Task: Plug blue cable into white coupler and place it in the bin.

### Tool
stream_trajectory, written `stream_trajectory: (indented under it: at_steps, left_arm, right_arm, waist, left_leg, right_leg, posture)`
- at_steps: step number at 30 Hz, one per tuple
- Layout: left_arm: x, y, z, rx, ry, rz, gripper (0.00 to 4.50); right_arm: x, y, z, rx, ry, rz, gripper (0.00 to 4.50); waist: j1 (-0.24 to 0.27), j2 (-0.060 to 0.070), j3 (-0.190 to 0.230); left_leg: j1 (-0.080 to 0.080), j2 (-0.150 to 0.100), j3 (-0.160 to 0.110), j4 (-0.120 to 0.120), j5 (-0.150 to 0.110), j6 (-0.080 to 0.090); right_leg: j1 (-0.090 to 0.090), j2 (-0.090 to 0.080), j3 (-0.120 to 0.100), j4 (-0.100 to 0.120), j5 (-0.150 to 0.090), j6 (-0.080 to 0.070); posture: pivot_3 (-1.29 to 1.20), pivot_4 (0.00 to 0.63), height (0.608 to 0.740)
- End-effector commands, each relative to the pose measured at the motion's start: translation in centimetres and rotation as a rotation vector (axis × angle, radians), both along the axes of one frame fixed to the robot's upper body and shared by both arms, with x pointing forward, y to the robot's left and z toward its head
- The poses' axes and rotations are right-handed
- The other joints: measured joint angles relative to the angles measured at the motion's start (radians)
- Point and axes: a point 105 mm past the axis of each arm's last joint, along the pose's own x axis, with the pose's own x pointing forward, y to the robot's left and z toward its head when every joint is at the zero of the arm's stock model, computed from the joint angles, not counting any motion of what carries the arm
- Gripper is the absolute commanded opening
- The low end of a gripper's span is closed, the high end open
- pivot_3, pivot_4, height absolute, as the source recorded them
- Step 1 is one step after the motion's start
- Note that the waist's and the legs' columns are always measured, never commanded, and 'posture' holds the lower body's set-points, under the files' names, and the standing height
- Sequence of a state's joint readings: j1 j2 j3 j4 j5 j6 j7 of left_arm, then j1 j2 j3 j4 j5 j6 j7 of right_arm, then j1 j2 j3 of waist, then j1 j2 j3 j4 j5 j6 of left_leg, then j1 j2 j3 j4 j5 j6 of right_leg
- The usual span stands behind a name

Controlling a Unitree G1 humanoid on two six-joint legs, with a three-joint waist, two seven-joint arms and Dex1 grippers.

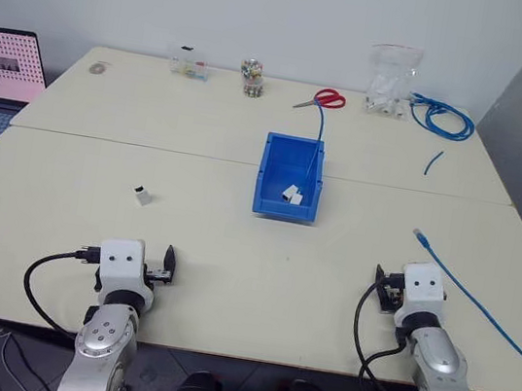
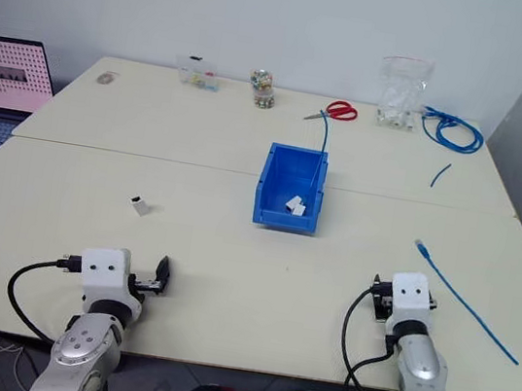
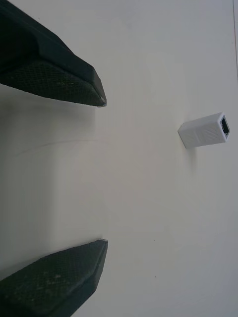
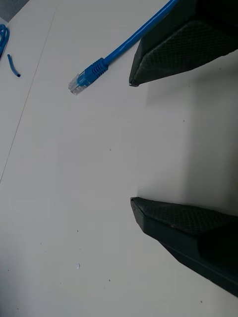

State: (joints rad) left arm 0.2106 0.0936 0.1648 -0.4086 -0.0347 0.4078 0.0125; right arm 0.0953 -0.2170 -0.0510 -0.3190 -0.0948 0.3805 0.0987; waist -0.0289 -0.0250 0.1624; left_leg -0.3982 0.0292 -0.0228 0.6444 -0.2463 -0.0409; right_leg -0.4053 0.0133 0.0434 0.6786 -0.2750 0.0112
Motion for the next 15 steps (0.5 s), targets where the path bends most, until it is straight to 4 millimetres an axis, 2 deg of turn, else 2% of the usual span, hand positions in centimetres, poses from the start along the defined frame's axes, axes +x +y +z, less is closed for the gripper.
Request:
stream_trajectory:
  at_steps: [1,15]
  left_arm:
    - [0.19,-0.14,0.7,-0.013,-0.032,-0.001,4.5]
    - [0.19,-0.85,0.73,-0.008,-0.034,-0.039,4.5]
  right_arm:
    - [0.12,-0.55,0.51,-0.001,-0.023,-0.027,3.78]
    - [-0.19,-0.95,0.64,0.003,-0.024,-0.041,3.78]
  waist:
    - [0.0,0.0,0.0]
    - [0.0,0.0,0.0]
  left_leg:
    - [0.0,0.0,0.0,0.0,0.0,0.0]
    - [0.0,0.0,0.0,0.0,0.0,0.0]
  right_leg:
    - [0.0,0.0,0.0,0.0,0.0,0.0]
    - [0.0,0.0,0.0,0.0,0.0,0.0]
  posture:
    - [0.0,0.15,0.74]
    - [0.0,0.15,0.74]
